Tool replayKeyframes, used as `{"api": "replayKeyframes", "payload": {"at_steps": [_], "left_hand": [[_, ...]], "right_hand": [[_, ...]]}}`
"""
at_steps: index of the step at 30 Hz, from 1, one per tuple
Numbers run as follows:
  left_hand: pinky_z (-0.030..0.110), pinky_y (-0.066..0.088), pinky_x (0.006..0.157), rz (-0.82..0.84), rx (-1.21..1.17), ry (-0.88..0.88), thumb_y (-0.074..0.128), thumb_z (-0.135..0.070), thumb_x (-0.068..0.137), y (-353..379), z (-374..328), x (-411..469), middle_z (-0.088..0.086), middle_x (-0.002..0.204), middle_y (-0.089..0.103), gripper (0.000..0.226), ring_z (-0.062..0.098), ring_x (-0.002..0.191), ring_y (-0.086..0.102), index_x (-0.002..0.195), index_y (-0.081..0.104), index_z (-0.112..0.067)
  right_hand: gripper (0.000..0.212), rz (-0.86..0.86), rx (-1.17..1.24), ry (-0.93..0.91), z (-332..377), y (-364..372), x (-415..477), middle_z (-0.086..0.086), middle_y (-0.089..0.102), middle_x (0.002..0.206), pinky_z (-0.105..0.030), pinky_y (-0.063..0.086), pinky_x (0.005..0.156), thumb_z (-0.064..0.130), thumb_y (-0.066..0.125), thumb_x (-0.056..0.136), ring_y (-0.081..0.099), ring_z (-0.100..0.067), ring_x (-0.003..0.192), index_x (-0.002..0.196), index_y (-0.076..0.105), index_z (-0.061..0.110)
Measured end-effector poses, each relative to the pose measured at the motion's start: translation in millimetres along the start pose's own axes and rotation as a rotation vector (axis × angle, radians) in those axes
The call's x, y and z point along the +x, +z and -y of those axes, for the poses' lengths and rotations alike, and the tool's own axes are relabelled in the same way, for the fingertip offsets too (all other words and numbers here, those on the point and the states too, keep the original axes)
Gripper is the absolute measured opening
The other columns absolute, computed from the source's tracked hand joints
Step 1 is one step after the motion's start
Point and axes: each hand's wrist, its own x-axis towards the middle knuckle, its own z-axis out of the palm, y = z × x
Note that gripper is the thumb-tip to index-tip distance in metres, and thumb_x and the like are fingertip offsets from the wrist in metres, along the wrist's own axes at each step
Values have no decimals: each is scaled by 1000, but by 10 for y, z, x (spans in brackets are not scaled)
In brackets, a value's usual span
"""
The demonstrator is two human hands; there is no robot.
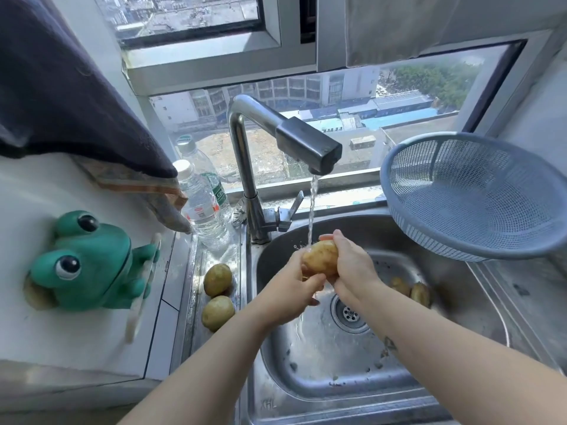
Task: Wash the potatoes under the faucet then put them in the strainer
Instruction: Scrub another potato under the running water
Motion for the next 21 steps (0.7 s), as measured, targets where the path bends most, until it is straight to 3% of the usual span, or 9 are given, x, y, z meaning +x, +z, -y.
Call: {"api": "replayKeyframes", "payload": {"at_steps": [2,4,8,10,13,14,16,18,21], "left_hand": [[33,54,88,-20,58,-20,67,-45,75,-21,70,47,6,129,47,62,16,105,60,131,43,-31],[34,52,91,-50,10,-61,67,-59,63,12,77,73,3,135,36,81,17,106,58,135,37,-36],[40,50,97,-209,-416,-49,70,-40,74,157,55,176,7,116,62,64,20,108,63,128,37,-32],[34,55,79,-256,-564,-59,67,-29,83,222,-4,214,7,99,66,48,19,92,67,124,45,-18],[25,48,54,-310,-651,-88,57,-24,90,302,-66,272,5,78,60,26,14,67,59,105,56,-3],[26,47,52,-349,-697,-122,52,-20,92,324,-95,276,6,73,58,16,14,63,58,92,58,-5],[29,49,58,-428,-798,-223,47,-14,95,335,-129,315,10,73,58,20,19,66,58,80,59,-9],[32,51,62,-455,-909,-307,46,-16,96,311,-145,325,13,78,59,21,24,71,59,82,60,-9],[39,55,63,-421,-1107,-374,38,-28,102,223,-128,327,15,88,63,34,28,76,62,89,65,-13]], "right_hand": [[31,-2,86,99,7,-21,0,-17,63,90,-40,55,76,29,41,101,64,-25,77,91,61,8],[26,26,194,185,30,-13,-38,-18,62,90,-39,54,77,24,41,100,64,-27,78,94,59,5],[23,135,218,165,-26,36,-126,-20,62,99,-38,50,83,15,42,96,60,-29,91,98,60,2],[27,128,100,53,-79,9,-136,-15,63,104,-37,51,83,22,38,99,60,-25,97,111,57,5],[27,146,-263,-175,-139,-114,-119,-10,60,114,-45,46,99,32,40,100,58,-23,109,118,49,14],[25,179,-403,-255,-158,-160,-115,-9,58,117,-43,44,101,33,41,99,56,-22,112,119,46,17],[29,238,-647,-371,-189,-237,-104,-6,50,125,-28,39,101,33,45,97,51,-15,114,124,42,23],[32,303,-773,-429,-159,-292,-97,-2,47,127,-18,35,94,30,50,95,49,-10,112,125,40,35],[42,393,-846,-532,-128,-358,-72,1,50,123,-23,43,92,28,58,91,53,-10,105,121,38,49]]}}
